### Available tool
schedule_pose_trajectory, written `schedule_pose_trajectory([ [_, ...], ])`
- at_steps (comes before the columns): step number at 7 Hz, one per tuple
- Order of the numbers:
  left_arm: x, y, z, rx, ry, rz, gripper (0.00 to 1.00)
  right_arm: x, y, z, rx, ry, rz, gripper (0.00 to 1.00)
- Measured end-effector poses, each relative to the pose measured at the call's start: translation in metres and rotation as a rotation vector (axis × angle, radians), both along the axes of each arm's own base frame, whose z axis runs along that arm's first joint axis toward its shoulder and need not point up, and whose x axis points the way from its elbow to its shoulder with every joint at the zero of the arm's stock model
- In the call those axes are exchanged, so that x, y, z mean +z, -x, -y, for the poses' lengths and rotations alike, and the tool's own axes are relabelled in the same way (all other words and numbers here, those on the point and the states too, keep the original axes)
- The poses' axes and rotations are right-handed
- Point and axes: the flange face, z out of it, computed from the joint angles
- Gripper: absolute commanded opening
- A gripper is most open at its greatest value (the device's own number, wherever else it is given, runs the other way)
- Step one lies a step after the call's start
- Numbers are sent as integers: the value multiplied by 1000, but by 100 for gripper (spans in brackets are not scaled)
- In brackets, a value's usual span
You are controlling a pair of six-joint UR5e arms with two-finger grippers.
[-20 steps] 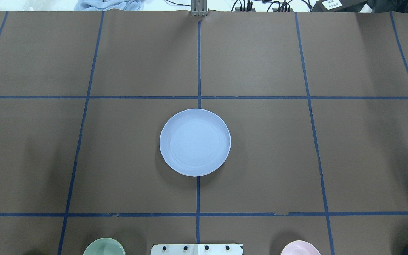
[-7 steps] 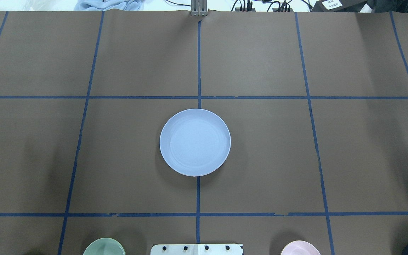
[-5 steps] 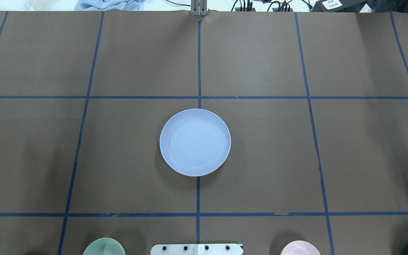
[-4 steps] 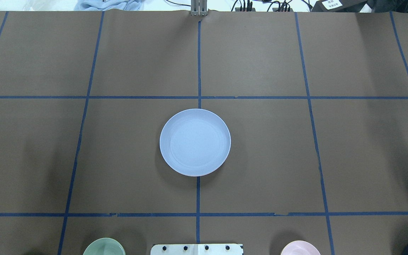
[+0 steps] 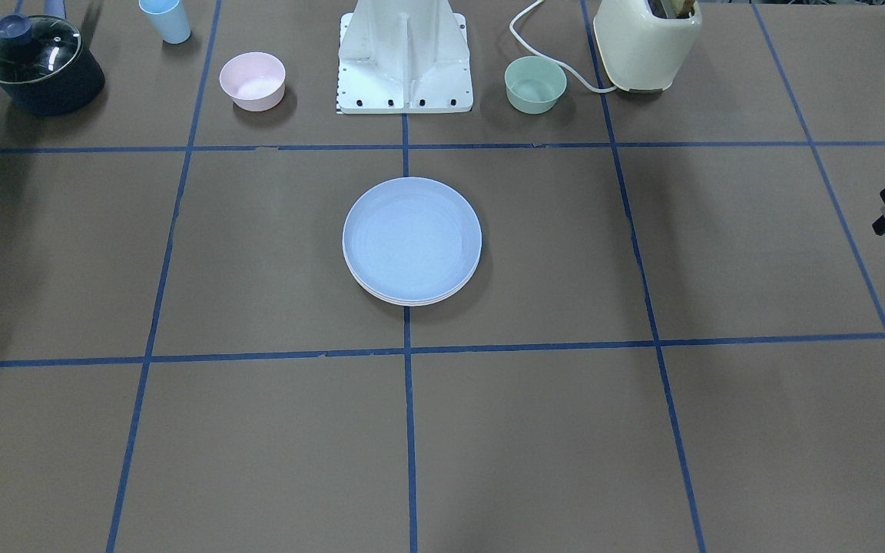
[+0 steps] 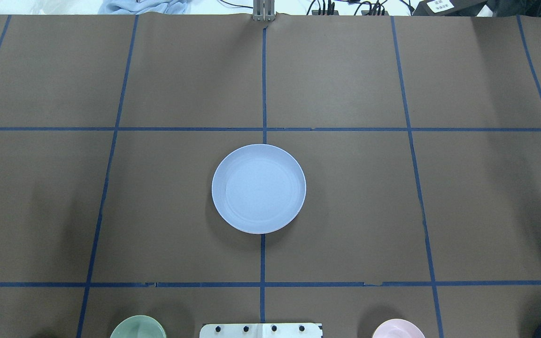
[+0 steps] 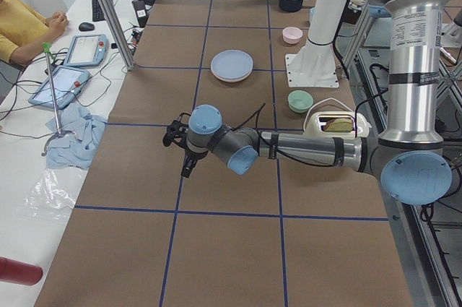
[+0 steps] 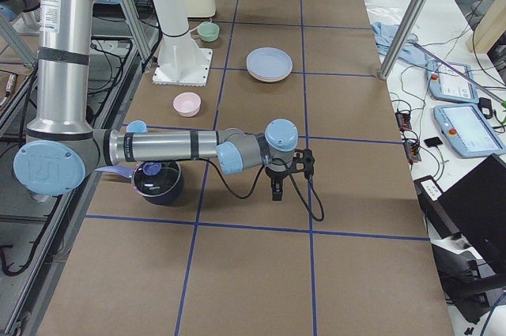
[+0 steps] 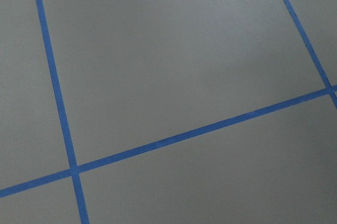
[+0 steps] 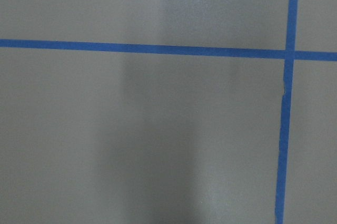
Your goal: Stack three plates with pink and blue
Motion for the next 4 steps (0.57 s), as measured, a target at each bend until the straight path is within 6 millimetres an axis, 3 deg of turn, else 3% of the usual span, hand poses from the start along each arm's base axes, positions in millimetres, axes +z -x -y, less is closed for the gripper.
schedule_pose_trajectory([
  [4, 3, -1, 0, 1, 4, 1, 99, 2, 1, 0, -5, 9, 10, 100],
])
